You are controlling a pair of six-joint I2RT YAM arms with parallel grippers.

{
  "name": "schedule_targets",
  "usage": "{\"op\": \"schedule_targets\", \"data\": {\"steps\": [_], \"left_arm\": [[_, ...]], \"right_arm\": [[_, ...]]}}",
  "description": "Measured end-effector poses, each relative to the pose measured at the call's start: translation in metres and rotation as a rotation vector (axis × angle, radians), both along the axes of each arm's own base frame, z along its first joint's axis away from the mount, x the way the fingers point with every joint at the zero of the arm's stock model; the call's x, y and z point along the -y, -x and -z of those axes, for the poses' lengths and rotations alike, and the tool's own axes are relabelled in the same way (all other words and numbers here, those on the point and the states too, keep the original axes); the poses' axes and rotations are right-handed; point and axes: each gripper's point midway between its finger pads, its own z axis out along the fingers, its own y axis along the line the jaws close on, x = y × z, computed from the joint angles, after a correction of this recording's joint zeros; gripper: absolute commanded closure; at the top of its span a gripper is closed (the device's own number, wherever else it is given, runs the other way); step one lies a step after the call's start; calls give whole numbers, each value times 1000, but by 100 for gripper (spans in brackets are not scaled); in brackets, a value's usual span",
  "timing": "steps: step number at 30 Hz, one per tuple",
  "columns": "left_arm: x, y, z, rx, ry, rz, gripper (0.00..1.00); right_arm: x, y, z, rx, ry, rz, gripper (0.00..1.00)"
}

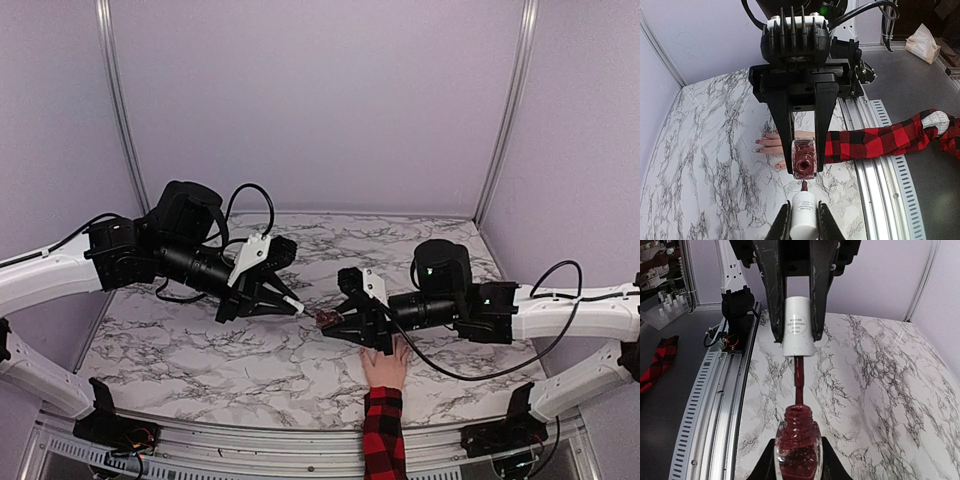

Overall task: Paint the nails
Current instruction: Remove the excess polish from the bottle rim.

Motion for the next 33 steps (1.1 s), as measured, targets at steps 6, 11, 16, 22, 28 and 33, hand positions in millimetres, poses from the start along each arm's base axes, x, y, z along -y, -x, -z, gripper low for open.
{"op": "schedule_targets", "data": {"steps": [6, 11, 16, 22, 28, 33], "left_arm": [[0, -1, 0, -1, 0, -2, 100], [0, 2, -2, -9, 8, 14, 100], [0, 7, -4, -19, 19, 34, 100], [0, 8, -5, -21, 21, 40, 100], [0, 8, -4, -21, 20, 39, 100], [0, 7, -4, -22, 19, 39, 100]], "right_arm": [[-2, -2, 2, 1, 1, 4, 100], [-5, -4, 20, -25, 47, 6, 100], [-5, -4, 25, -33, 61, 6, 100], [-6, -3, 24, -35, 57, -2, 100], [-5, 2, 16, -31, 33, -24, 100], [-4, 5, 6, -19, 5, -41, 100]]}}
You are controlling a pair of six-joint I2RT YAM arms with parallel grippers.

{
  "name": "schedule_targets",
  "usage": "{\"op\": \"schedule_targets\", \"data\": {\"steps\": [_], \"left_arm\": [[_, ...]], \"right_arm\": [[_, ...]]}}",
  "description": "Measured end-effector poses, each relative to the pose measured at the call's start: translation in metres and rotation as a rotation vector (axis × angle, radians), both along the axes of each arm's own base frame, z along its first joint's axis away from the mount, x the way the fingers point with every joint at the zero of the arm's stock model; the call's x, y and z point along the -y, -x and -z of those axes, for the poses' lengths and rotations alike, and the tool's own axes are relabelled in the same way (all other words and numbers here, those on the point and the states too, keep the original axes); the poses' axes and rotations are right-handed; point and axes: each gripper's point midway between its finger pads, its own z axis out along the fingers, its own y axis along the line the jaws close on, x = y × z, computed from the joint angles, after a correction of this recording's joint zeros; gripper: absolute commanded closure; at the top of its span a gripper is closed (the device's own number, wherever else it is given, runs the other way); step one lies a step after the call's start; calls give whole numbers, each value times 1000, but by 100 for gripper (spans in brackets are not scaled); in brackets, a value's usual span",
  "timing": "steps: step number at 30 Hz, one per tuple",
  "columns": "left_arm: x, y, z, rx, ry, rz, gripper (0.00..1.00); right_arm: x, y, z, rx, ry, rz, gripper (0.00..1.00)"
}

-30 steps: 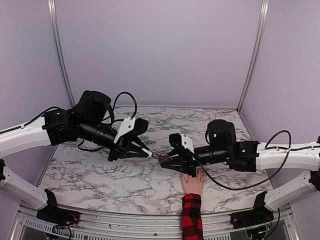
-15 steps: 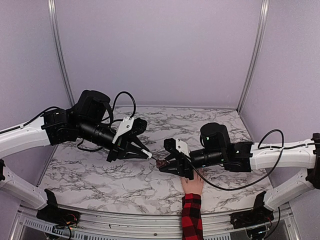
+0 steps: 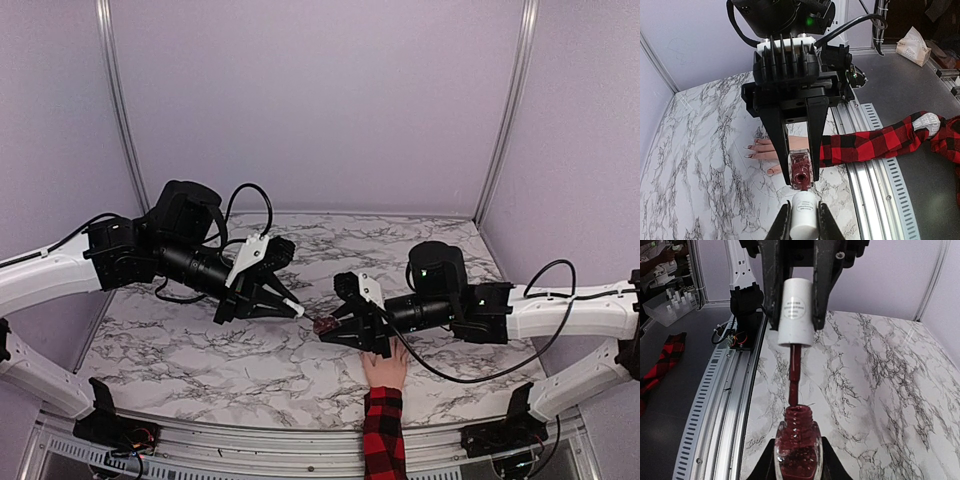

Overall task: Paint the nails
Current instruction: Remove the excess polish from the bottle rim.

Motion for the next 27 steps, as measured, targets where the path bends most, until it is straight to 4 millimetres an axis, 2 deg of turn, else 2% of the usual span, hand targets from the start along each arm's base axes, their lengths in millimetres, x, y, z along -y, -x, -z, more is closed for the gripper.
{"op": "schedule_targets", "data": {"steps": [18, 27], "left_arm": [[0, -1, 1, 2, -4, -5, 100], [0, 2, 0, -6, 2, 10, 100]], "right_arm": [[0, 1, -1, -1, -3, -9, 100], [-3, -1, 13, -20, 32, -2, 100]]}}
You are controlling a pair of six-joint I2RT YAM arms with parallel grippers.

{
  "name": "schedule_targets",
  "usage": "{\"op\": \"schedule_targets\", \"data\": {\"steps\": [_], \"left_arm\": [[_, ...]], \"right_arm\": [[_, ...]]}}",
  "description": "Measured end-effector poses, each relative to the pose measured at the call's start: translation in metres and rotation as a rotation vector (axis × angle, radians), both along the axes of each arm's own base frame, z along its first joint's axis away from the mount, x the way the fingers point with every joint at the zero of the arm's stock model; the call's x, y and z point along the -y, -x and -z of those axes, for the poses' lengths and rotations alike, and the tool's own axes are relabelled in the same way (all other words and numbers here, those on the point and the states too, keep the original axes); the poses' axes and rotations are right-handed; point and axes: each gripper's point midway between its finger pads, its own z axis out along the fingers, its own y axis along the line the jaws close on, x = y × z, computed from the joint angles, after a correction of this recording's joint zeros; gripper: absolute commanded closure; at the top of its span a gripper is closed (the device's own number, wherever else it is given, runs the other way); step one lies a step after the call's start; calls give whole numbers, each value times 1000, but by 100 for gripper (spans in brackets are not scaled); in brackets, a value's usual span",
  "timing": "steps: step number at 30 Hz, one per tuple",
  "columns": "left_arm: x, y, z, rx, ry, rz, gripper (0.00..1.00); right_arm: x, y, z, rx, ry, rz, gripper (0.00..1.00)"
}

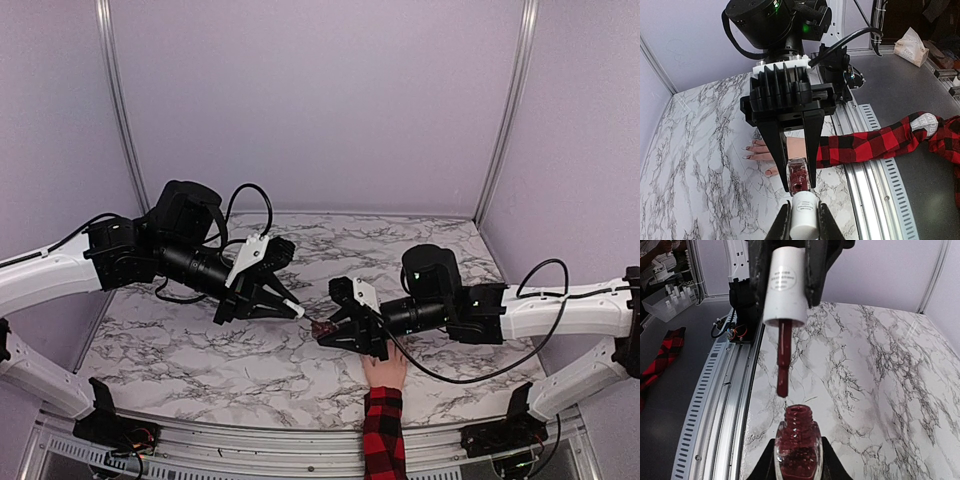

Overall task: Paint the nails
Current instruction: Remove the excess polish from the bottle rim.

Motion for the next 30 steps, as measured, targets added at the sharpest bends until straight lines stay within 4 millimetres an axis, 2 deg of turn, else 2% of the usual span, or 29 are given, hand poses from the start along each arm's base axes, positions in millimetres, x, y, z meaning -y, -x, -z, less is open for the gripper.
{"op": "schedule_targets", "data": {"steps": [8, 16, 30], "left_arm": [[0, 0, 0, 0, 0, 0, 100], [0, 0, 0, -1, -1, 0, 100], [0, -3, 2, 5, -8, -13, 100]], "right_arm": [[0, 0, -1, 1, -3, -1, 100], [1, 4, -13, 15, -37, -15, 100], [4, 6, -21, 25, -58, -21, 100]]}}
